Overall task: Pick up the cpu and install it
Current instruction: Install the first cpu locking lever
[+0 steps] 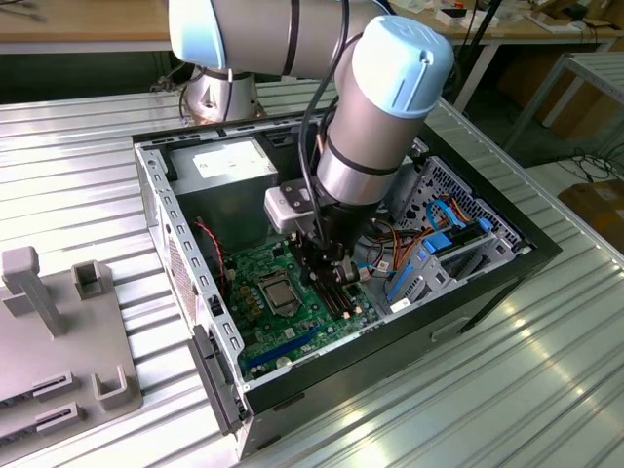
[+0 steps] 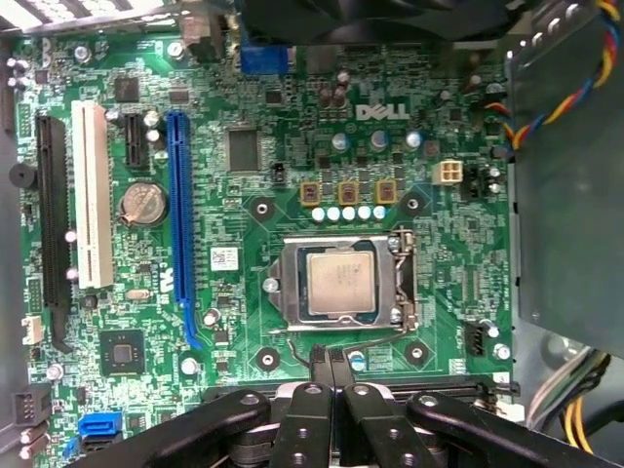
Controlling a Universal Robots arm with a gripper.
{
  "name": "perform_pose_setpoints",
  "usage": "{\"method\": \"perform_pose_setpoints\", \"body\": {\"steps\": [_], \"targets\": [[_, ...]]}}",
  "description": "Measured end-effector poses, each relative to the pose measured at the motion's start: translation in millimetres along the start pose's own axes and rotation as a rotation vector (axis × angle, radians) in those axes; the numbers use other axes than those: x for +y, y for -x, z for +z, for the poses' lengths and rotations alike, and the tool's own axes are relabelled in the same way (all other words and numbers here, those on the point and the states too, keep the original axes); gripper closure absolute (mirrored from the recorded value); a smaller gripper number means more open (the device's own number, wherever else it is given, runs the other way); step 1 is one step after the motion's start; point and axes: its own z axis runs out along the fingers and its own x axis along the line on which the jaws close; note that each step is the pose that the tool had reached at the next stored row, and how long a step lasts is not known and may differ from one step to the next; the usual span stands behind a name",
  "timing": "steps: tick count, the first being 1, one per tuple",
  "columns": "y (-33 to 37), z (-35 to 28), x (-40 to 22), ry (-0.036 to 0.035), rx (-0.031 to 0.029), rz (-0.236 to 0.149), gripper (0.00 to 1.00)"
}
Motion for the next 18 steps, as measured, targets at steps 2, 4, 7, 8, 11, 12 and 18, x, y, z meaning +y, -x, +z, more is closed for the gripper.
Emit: {"method": "perform_pose_setpoints", "body": {"steps": [2,4,7,8,11,12,18], "targets": [[-2.1,1.4,0.2,-0.0013,0.0003,-0.007,0.89],[-2.9,3.9,0.2,-0.0028,0.0007,-0.011,0.89],[-2.9,7.1,0.1,-0.0045,0.0006,-0.012,0.89],[-2.9,9.3,0.1,-0.005,0.0007,-0.012,0.89],[-2.8,12.9,0.0,-0.0056,0.0006,-0.012,0.89],[-2.8,13.7,-0.1,-0.0058,0.0006,-0.012,0.89],[-4.2,15.1,-0.1,-0.006,0.0007,-0.014,0.89]]}}
